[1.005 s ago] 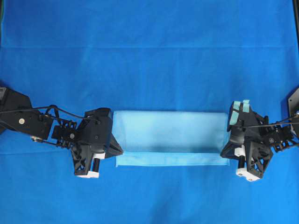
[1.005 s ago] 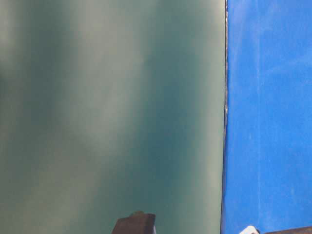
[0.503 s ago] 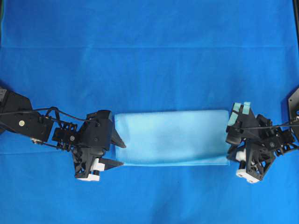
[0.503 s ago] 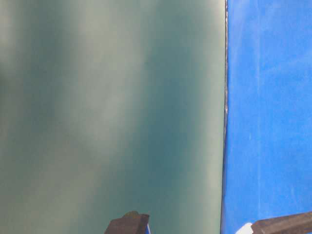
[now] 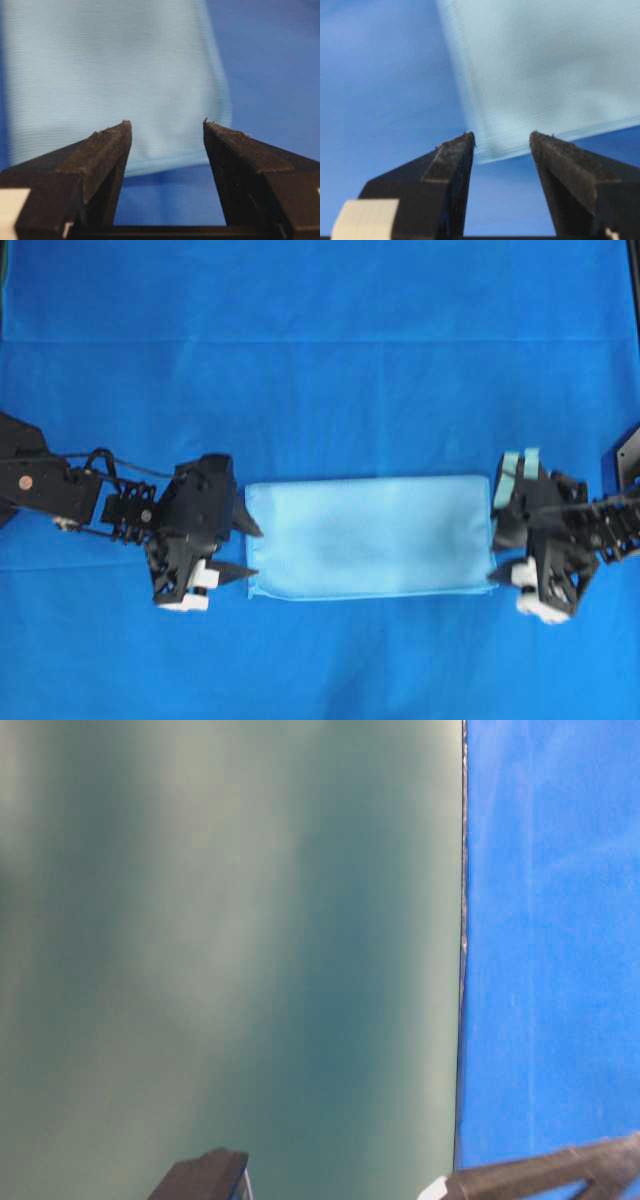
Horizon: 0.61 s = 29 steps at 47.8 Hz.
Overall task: Fold the light blue towel.
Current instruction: 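Release the folded edge and regrasp the towel's left and right ends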
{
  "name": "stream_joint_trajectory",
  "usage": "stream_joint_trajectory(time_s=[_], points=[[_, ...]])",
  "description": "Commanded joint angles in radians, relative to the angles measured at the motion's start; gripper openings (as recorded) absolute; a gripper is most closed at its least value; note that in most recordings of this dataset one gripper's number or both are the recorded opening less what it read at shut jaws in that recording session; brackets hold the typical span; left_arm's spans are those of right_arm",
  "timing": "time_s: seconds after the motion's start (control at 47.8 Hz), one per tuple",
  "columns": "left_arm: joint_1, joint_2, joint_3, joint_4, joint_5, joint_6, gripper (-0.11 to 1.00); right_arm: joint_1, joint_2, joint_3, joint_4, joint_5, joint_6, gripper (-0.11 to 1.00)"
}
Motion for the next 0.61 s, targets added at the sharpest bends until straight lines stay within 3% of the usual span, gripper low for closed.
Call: stream_joint_trajectory(time_s=[0.0,0.23,0.586], points=[[0.037,-0.020,-0.011,0.000,-0.003,0.014,0.51,-0.086,-0.021,-0.003,-0.060,0.040,0.002,0.55],[0.110,0.012,-0.015,0.000,-0.009,0.071,0.51,-0.218,-0.017,-0.006,-0.206,0.080,0.002,0.55],[0.144,0.103,-0.017,0.000,-0.044,0.072,0.51,-0.259,0.109,0.002,-0.235,-0.014,0.002,0.55]])
